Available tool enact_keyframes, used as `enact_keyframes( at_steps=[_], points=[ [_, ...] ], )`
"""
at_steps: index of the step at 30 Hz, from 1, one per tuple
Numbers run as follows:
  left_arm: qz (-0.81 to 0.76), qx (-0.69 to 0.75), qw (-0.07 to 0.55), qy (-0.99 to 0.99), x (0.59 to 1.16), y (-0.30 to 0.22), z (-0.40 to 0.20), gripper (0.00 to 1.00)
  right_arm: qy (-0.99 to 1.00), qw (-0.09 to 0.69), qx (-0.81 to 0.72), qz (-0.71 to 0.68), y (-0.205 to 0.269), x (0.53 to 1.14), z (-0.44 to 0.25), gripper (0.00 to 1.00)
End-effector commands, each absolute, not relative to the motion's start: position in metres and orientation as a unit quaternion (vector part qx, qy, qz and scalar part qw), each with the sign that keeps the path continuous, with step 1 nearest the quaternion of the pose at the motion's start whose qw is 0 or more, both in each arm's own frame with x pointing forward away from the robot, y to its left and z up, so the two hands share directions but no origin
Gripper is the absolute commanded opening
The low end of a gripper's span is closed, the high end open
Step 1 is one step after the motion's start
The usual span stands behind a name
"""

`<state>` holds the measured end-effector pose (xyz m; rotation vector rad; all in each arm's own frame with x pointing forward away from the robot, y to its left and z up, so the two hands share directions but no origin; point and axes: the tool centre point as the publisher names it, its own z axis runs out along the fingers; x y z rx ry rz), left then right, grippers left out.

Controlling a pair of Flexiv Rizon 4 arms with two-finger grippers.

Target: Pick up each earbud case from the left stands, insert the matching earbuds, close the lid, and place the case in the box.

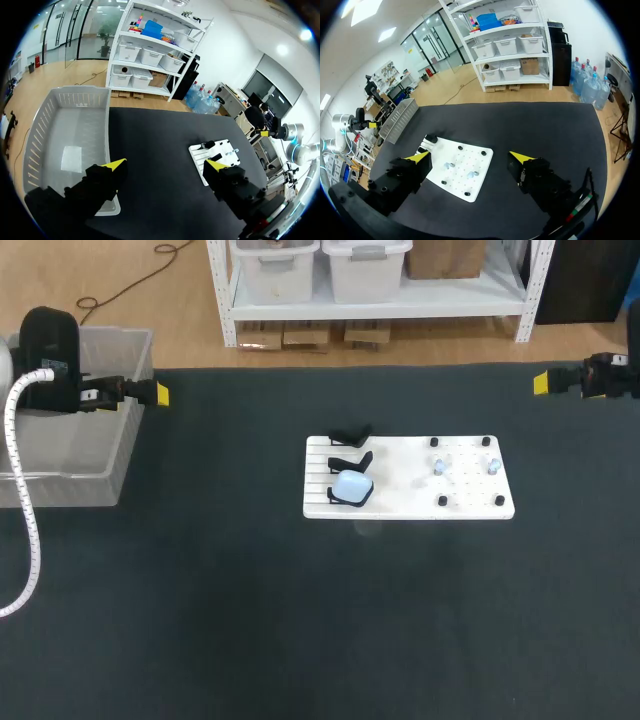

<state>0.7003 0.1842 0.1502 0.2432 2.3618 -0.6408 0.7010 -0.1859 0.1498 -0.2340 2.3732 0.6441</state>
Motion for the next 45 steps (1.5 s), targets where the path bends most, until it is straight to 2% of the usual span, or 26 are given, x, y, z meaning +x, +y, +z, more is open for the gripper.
enact_keyframes(
  at_steps=[1,7,19,45],
  points=[
    [-0.262,0.112,0.347,0.894,0.700,0.183,0.155,1.00,0.907,0.329,-0.090,0.247,-0.186,0.701,0.150,1.00],
    [-0.294,0.161,0.360,0.870,0.695,0.175,0.162,1.00,0.907,0.329,-0.090,0.247,-0.186,0.701,0.150,1.00],
    [-0.307,0.373,0.379,0.789,0.675,0.153,0.178,1.00,0.907,0.329,-0.090,0.247,-0.186,0.701,0.150,1.00],
    [-0.359,0.628,0.310,0.617,0.674,0.105,0.159,1.00,0.907,0.329,-0.090,0.247,-0.186,0.701,0.150,1.00]
  ],
)
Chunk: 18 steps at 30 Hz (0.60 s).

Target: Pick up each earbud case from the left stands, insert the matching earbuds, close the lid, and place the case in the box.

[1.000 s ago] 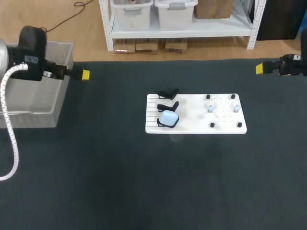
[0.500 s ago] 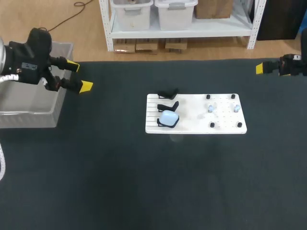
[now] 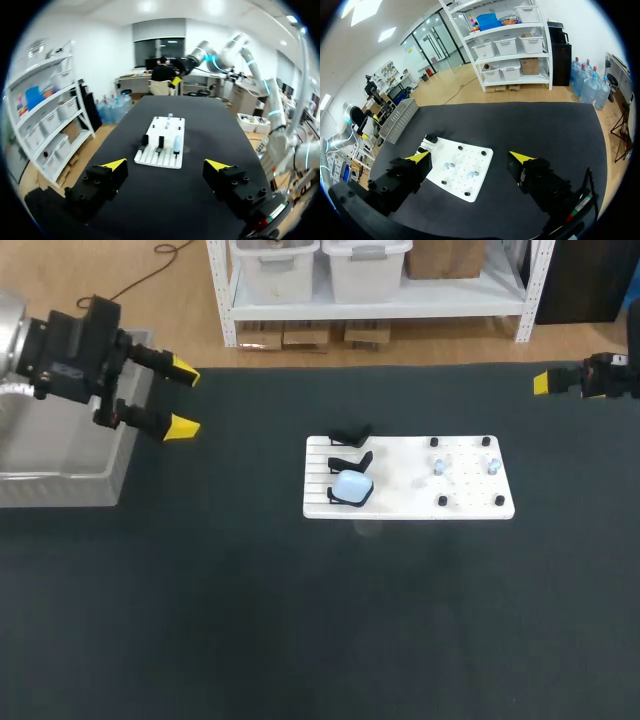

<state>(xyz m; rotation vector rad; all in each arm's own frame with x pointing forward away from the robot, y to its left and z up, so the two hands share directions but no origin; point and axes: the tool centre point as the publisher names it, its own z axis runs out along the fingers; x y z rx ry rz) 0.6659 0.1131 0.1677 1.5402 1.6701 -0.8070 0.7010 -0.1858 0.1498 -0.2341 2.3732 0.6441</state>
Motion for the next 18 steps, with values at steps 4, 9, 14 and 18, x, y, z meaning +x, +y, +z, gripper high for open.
enact_keyframes(
  at_steps=[4,9,14,18],
  points=[
    [-0.369,0.636,0.298,0.608,0.672,0.097,0.148,1.00,0.907,0.329,-0.090,0.247,-0.186,0.701,0.150,1.00],
    [-0.380,0.639,0.287,0.604,0.670,0.089,0.136,1.00,0.907,0.329,-0.090,0.247,-0.186,0.701,0.150,1.00],
    [-0.388,0.634,0.284,0.606,0.666,0.080,0.125,1.00,0.907,0.329,-0.090,0.247,-0.186,0.701,0.150,1.00],
    [-0.391,0.628,0.287,0.608,0.660,0.071,0.119,1.00,0.907,0.329,-0.090,0.247,-0.186,0.701,0.150,1.00]
  ],
)
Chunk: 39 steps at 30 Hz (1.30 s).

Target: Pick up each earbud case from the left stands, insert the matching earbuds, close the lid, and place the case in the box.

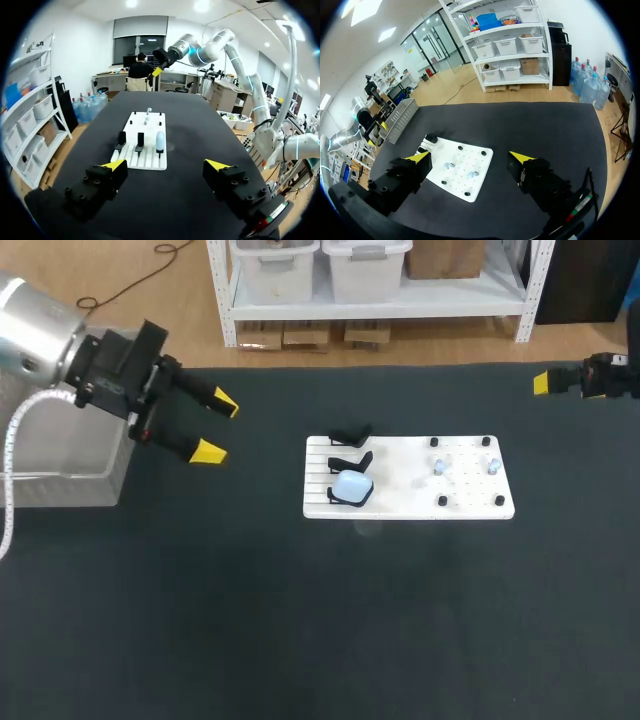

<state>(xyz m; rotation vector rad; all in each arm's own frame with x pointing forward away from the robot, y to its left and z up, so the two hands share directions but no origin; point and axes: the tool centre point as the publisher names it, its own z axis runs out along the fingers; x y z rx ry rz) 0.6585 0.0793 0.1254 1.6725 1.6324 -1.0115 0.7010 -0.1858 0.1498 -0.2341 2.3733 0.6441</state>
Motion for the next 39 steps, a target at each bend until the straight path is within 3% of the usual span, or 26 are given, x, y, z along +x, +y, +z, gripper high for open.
enact_keyframes(
  at_steps=[1,16,30,39],
  points=[
    [-0.393,0.626,0.288,0.609,0.659,0.068,0.118,1.00,0.907,0.329,-0.090,0.247,-0.186,0.701,0.150,1.00],
    [-0.392,0.610,0.327,0.607,0.650,0.031,0.098,1.00,0.907,0.329,-0.090,0.247,-0.186,0.701,0.150,1.00],
    [-0.406,0.617,0.316,0.596,0.649,0.005,0.067,1.00,0.907,0.329,-0.090,0.247,-0.186,0.701,0.150,1.00],
    [-0.416,0.615,0.330,0.583,0.645,-0.007,0.060,0.91,0.907,0.329,-0.090,0.247,-0.186,0.701,0.150,1.00]
  ],
)
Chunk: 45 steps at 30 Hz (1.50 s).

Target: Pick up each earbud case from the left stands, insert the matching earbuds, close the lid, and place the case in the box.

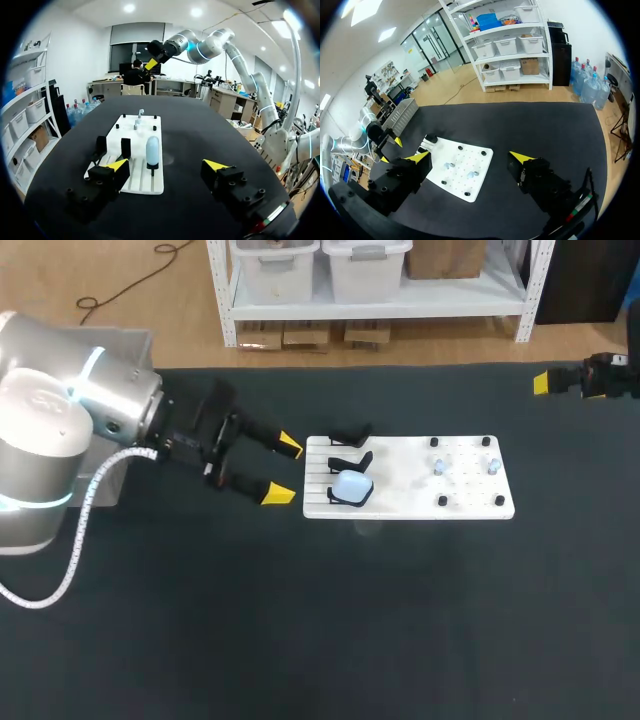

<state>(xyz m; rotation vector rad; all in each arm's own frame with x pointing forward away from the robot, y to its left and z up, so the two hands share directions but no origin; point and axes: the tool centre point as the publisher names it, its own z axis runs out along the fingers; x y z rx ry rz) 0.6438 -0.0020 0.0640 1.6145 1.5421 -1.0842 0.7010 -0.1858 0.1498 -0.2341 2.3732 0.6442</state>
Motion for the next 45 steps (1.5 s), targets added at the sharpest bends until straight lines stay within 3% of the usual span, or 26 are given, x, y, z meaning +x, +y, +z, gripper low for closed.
enact_keyframes(
  at_steps=[1,3,7,17,21,30,45],
  points=[
    [-0.416,0.615,0.331,0.583,0.645,-0.008,0.060,0.89,0.907,0.329,-0.090,0.247,-0.186,0.701,0.150,1.00],
    [-0.416,0.615,0.334,0.581,0.644,-0.010,0.059,0.78,0.907,0.329,-0.090,0.247,-0.186,0.701,0.150,1.00],
    [-0.413,0.611,0.334,0.587,0.645,-0.014,0.052,0.69,0.907,0.329,-0.090,0.247,-0.186,0.701,0.150,1.00],
    [-0.408,0.608,0.345,0.588,0.645,-0.024,0.041,0.73,0.907,0.329,-0.090,0.247,-0.186,0.701,0.150,1.00],
    [-0.411,0.610,0.344,0.584,0.648,-0.029,0.038,0.70,0.907,0.329,-0.090,0.247,-0.186,0.701,0.150,1.00],
    [-0.417,0.614,0.344,0.576,0.654,-0.037,0.033,0.53,0.907,0.329,-0.090,0.247,-0.186,0.701,0.150,1.00],
    [-0.422,0.618,0.337,0.571,0.657,-0.048,0.024,0.51,0.907,0.329,-0.090,0.247,-0.186,0.701,0.150,1.00]
  ],
)
